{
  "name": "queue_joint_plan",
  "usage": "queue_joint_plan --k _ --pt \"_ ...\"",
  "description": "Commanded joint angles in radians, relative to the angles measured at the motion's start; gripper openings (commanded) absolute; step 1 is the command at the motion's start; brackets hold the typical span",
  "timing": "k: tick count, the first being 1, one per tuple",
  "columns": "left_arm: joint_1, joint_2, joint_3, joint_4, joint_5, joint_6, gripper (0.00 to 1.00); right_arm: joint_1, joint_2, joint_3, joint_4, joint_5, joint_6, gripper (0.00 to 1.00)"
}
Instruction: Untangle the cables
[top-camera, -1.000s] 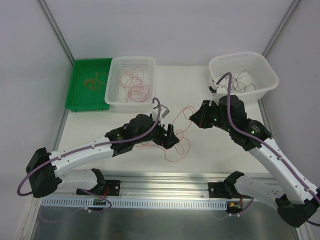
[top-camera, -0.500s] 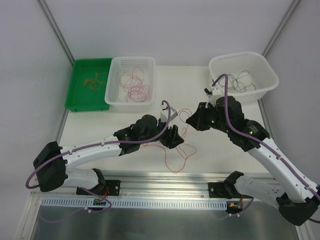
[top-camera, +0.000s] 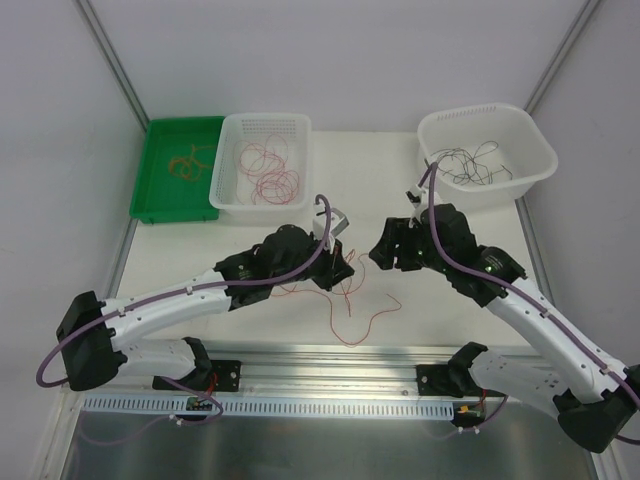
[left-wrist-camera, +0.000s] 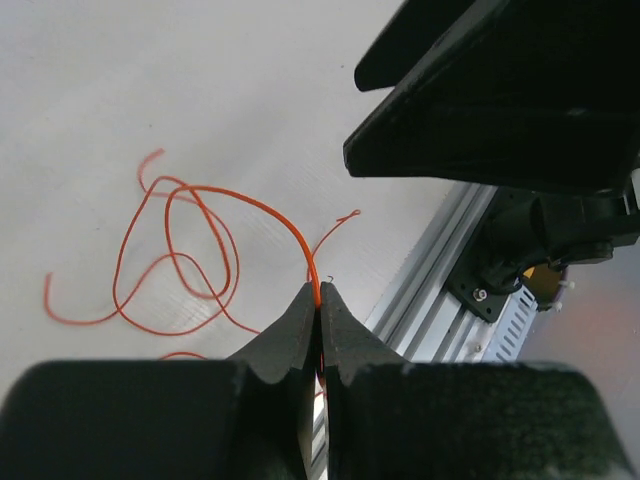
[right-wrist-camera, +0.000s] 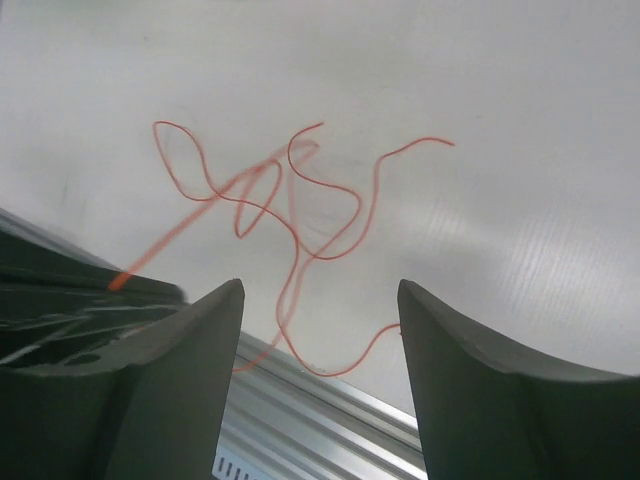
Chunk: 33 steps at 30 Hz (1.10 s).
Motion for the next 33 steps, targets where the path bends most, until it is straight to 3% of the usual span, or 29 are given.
queue_joint_plan --k 1,8,16,27,33 --pt "0.035 -0.068 0.086 -0.127 -0.049 -0.017 0.0 0.004 -0.028 -0.041 -0.017 0.09 -0.012 0.67" --pt "0.14 -0.131 0.163 -0.303 -0.005 -0.016 0.0 0.004 -0.009 -0.14 -0.011 0.156 -0.047 0.68" --pt "0.196 -0.189 0.289 -0.443 0.09 0.022 0.0 0.004 0.142 -0.252 0.11 0.08 -0.006 0.68" --pt "0.199 -0.197 0.301 -0.466 0.168 0.016 0.0 0.006 0.217 -0.234 0.348 0.018 0.141 0.67" --pt "0.199 -0.217 0.304 -0.466 0.182 0.015 0.0 0.012 0.347 -0.213 0.452 0.014 0.218 0.65"
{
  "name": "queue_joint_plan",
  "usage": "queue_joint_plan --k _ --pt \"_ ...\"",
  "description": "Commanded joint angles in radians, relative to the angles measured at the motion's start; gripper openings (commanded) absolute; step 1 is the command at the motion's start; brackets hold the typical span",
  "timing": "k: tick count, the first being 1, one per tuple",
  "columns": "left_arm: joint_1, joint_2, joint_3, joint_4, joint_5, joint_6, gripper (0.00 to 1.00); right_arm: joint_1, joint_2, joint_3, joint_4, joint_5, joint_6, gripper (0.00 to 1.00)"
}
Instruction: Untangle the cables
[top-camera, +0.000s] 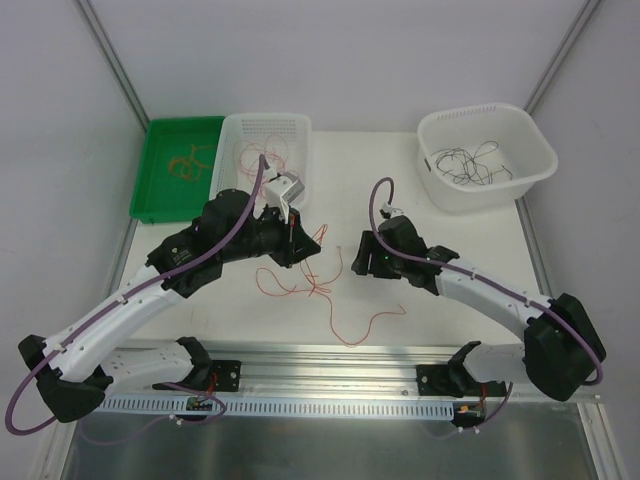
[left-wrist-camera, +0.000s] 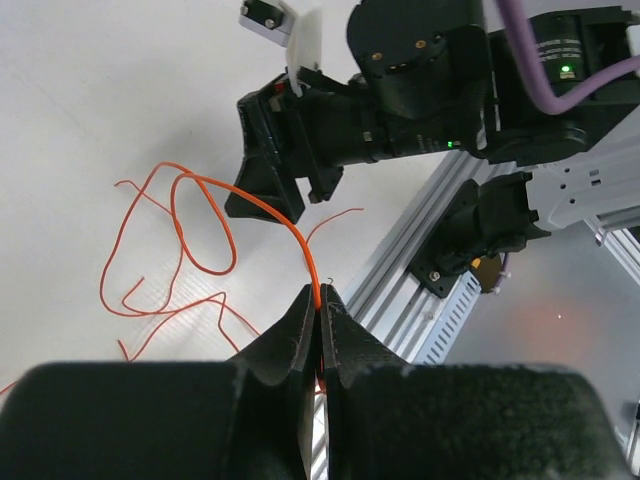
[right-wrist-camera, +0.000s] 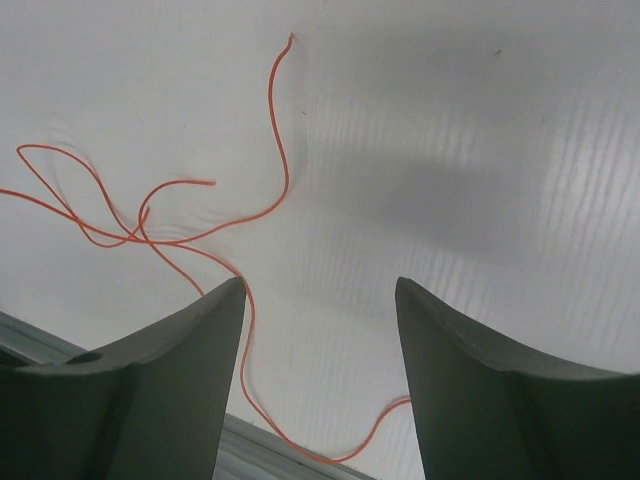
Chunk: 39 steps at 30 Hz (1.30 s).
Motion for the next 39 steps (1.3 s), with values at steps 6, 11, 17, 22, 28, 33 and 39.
queue_joint_plan --k 6,11,17,22,28,33,39 --pt "0.01 -0.044 0.004 0.007 0.045 0.0 0.0 0.04 0.226 0.121 0.16 -0.026 0.069 0.6" --pt "0.01 -0.058 -0.006 0.007 0.052 -0.01 0.0 0.051 0.339 0.181 0.194 0.0 0.061 0.58" --pt "0.01 -0.092 -0.034 0.007 0.054 -0.017 0.0 0.056 0.478 0.258 0.206 0.009 0.052 0.44" --pt "0.01 -0.118 -0.051 0.003 0.04 -0.014 0.0 0.056 0.521 0.284 0.197 0.017 0.038 0.23" --pt "0.015 -0.139 -0.039 -0.129 -0.148 0.021 0.0 -0.001 0.387 0.218 0.108 0.103 -0.014 0.01" --pt "0.091 -0.11 -0.043 -0.255 -0.331 0.023 0.0 -0.137 0.136 0.157 -0.005 0.15 -0.068 0.01" --pt "0.205 -0.09 -0.092 -0.286 -0.386 0.03 0.0 -0.242 -0.104 0.166 -0.139 0.192 -0.18 0.01"
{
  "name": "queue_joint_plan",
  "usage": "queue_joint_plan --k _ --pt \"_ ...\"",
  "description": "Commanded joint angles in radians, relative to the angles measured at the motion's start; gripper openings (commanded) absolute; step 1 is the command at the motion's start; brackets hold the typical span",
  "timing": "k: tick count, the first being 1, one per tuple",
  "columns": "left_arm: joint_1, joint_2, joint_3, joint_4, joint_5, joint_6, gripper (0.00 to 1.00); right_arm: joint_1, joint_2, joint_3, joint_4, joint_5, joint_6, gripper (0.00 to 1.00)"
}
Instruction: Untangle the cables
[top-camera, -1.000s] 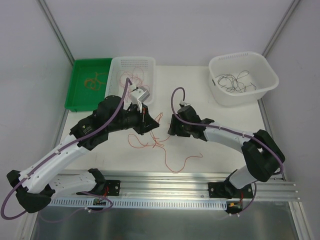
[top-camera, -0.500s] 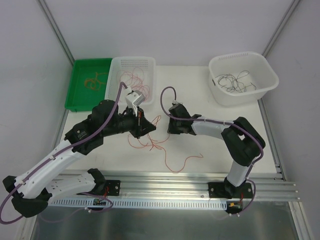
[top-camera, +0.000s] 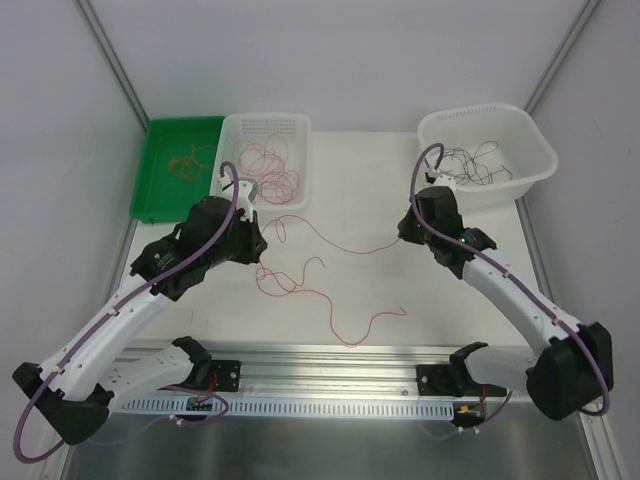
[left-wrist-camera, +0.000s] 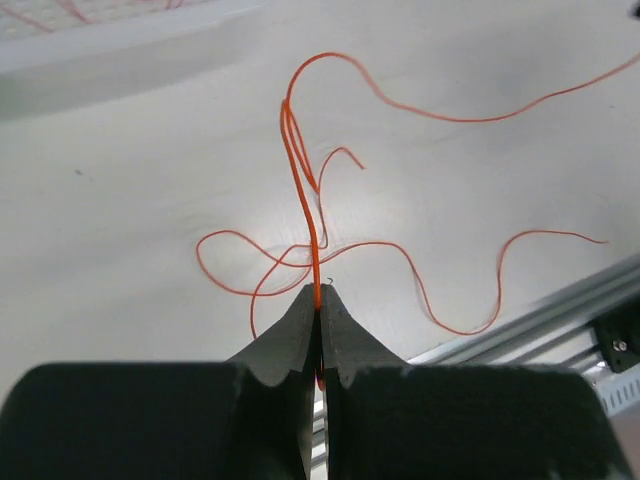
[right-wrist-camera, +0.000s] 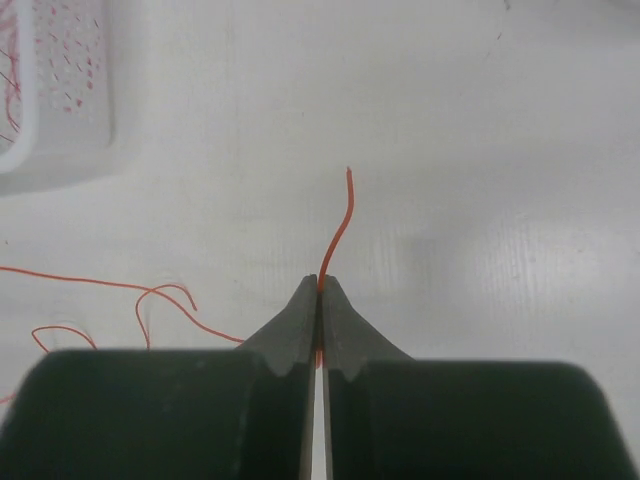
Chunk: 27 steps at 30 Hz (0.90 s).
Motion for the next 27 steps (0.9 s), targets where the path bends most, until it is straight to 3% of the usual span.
queue_joint_plan --k 1,11,17,22,27 --pt "0.072 0.002 -0.017 -0.054 -0.094 0.024 0.0 -0.04 -0.133 0.015 -0.121 0.044 -0.089 0.01" --pt "0.341 -0.067 0.074 -0.122 -0.142 0.064 0.0 -0.311 -0.336 -0.009 -0.239 -0.014 -0.106 0.01" --pt "0.39 -0.047 0.224 -0.133 -0.201 0.107 0.0 -0.396 -0.353 -0.08 -0.239 -0.106 -0.08 0.01" --pt "0.433 0.002 0.357 -0.167 -0.358 0.159 0.0 -0.475 -0.353 -0.11 -0.267 -0.129 -0.077 0.01" --pt "0.453 0.074 0.555 -0.167 -0.286 0.173 0.0 -0.482 -0.316 -0.121 -0.25 -0.299 -0.066 0.03"
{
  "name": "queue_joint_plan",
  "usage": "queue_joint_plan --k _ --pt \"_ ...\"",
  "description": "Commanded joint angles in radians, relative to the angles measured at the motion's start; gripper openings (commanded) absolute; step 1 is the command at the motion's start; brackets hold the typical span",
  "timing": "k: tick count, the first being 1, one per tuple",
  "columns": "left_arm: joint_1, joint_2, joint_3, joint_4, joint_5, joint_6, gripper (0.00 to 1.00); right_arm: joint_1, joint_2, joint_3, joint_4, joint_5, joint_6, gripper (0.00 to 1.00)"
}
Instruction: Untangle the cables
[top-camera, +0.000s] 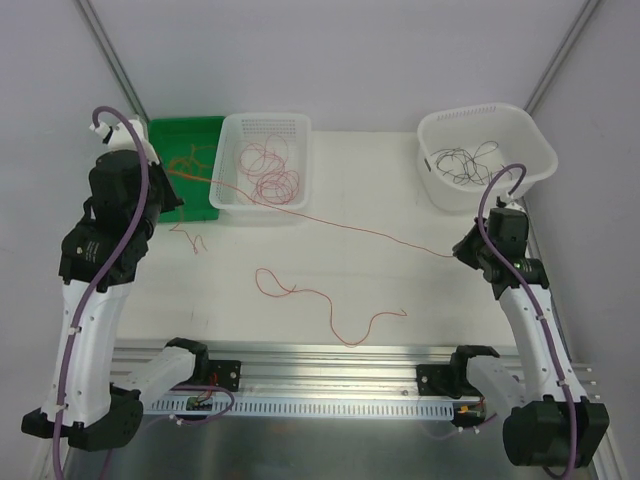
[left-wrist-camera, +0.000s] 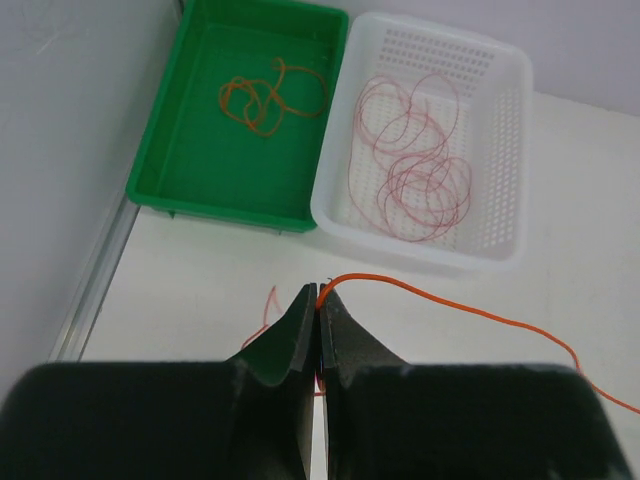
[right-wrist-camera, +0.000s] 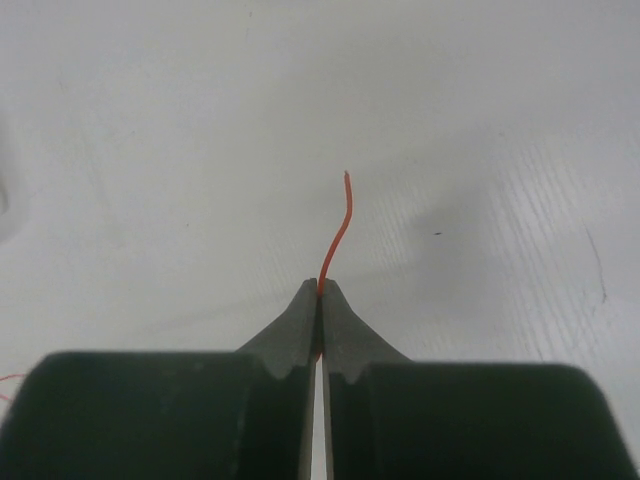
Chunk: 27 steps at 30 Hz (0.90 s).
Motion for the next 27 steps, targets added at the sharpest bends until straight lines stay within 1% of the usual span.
queue_joint_plan --k 1,2,3,4,6,7,9,10,11,12,15,18,20,23,24,25,27 --pt "0.009 0.069 0.157 0.006 0.035 0.04 0.0 -0.003 0.026 -0.004 0.018 -0.16 0.019 0.05" --pt "0.009 0.088 0.187 0.006 0.061 0.04 0.0 -0.004 0.038 -0.013 0.045 -0.243 0.02 0.08" --pt "0.009 0.103 0.245 0.007 0.09 0.035 0.0 -0.004 0.047 -0.022 0.062 -0.29 0.02 0.12" --pt "0.009 0.141 0.274 0.006 0.143 0.035 0.0 0.005 0.052 -0.026 0.073 -0.356 0.02 0.24" --pt "0.009 0.175 0.355 0.006 0.179 0.035 0.0 0.034 0.069 -0.013 0.084 -0.402 0.011 0.42" --pt "0.009 0.206 0.38 0.006 0.193 0.037 0.0 0.075 0.072 -0.003 0.076 -0.41 -0.004 0.56" --pt "0.009 0.231 0.45 0.006 0.205 0.041 0.0 0.114 0.066 0.013 0.049 -0.401 -0.018 0.65" --pt "0.011 0.254 0.473 0.007 0.207 0.046 0.0 0.14 0.057 0.022 0.042 -0.399 -0.029 0.72" --pt "0.011 0.266 0.497 0.007 0.207 0.049 0.0 0.153 0.04 0.025 0.029 -0.399 -0.035 0.75" --pt "0.011 0.277 0.545 0.009 0.204 0.052 0.0 0.163 0.031 0.027 0.021 -0.399 -0.041 0.8" --pt "0.012 0.323 0.642 0.009 0.195 0.061 0.01 0.193 -0.017 0.028 -0.005 -0.402 -0.066 0.87" --pt "0.012 0.367 0.74 0.016 0.19 0.06 0.01 0.212 -0.064 0.016 -0.034 -0.405 -0.093 0.91" --pt "0.016 0.398 0.806 0.032 0.184 0.069 0.01 0.215 -0.089 0.004 -0.056 -0.41 -0.113 0.93" --pt "0.026 0.426 0.845 0.076 0.136 0.095 0.01 0.217 -0.135 -0.015 -0.083 -0.424 -0.135 1.0" --pt "0.029 0.43 0.845 0.096 0.126 0.104 0.01 0.217 -0.147 -0.018 -0.09 -0.431 -0.138 0.99" --pt "0.038 0.435 0.845 0.113 0.1 0.113 0.01 0.217 -0.162 -0.022 -0.097 -0.445 -0.142 0.97" --pt "0.048 0.438 0.854 0.162 0.075 0.142 0.01 0.218 -0.179 -0.033 -0.108 -0.459 -0.152 0.97"
